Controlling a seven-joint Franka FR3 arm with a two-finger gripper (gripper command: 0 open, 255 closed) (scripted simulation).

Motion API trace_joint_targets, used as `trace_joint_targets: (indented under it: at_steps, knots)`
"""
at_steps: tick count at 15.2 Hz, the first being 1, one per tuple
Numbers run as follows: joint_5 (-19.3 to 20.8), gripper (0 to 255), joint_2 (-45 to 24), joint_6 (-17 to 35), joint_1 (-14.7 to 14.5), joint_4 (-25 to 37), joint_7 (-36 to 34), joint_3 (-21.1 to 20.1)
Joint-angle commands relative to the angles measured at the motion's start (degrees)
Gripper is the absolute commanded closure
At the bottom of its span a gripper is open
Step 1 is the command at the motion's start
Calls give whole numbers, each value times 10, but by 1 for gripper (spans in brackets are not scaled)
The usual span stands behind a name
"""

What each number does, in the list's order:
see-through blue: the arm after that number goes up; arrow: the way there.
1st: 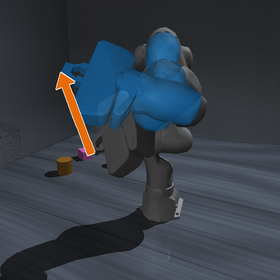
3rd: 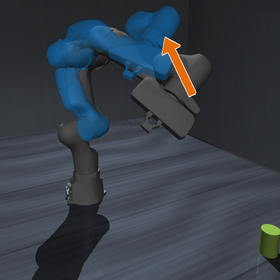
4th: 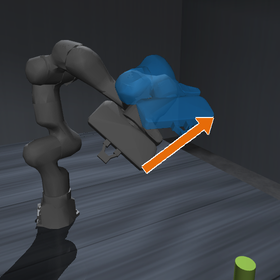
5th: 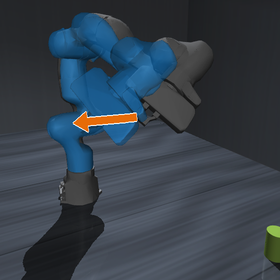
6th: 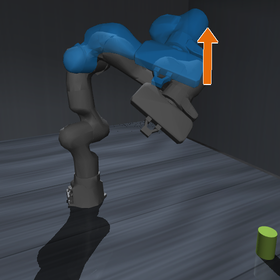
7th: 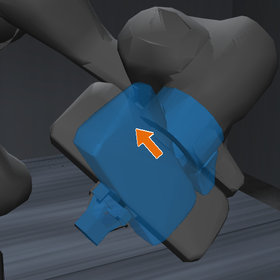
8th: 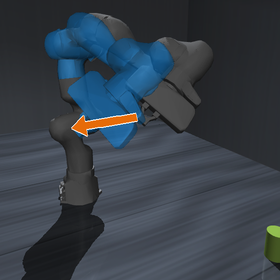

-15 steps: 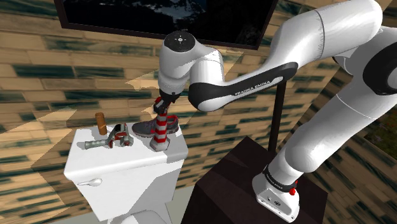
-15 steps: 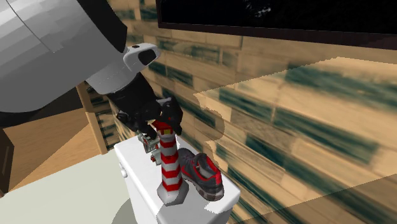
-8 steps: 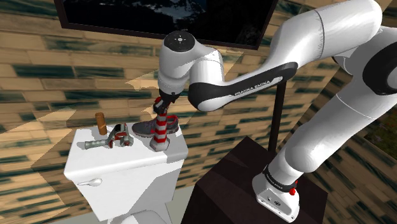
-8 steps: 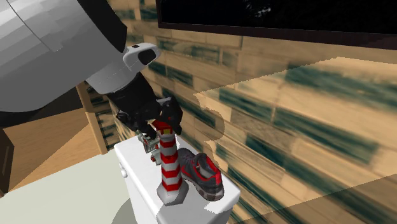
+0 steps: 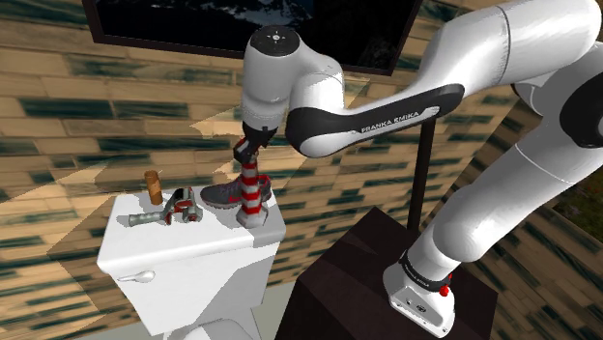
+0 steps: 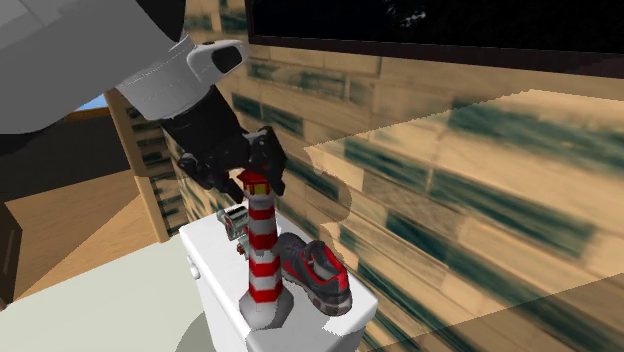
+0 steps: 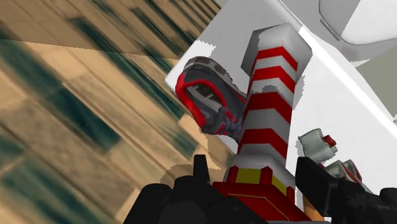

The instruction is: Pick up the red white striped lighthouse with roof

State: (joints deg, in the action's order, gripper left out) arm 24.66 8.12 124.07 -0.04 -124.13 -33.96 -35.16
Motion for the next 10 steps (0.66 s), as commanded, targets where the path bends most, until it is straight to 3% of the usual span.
trace_joint_targets:
  at_steps: [1, 10]
  knots:
    - [-8, 255, 6, -12, -1, 9, 10, 2]
    - [-30, 255, 22, -57, -4, 48, 41, 7]
